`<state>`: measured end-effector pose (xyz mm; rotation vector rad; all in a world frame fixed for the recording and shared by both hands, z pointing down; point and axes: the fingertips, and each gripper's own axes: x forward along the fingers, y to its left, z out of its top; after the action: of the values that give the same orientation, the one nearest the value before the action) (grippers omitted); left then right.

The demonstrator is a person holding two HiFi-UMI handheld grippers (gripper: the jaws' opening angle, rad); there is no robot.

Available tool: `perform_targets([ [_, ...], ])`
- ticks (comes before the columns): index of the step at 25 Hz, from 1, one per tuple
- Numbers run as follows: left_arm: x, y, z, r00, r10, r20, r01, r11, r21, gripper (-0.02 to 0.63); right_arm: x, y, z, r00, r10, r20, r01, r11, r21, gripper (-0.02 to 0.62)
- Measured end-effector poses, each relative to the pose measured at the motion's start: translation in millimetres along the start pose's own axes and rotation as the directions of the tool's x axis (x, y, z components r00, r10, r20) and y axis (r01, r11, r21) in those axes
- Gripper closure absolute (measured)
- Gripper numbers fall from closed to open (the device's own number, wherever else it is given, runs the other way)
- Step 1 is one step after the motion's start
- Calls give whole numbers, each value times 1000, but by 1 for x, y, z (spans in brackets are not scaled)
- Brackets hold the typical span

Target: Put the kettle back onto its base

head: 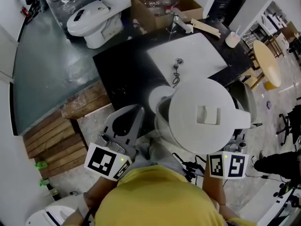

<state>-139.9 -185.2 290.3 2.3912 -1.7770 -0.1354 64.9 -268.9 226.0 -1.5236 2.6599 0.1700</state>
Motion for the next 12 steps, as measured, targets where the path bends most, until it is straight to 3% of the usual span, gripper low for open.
perform_targets([
  [7,16,2,-18,999,-7,-37,7,1000,10,597,23,-10,-23,1000,1,-5,-1,1000,3,528],
  [12,25,6,-32,999,-14,-49,13,1000,-29,597,35,-11,-44,1000,-1,-17,2,1000,4,528],
])
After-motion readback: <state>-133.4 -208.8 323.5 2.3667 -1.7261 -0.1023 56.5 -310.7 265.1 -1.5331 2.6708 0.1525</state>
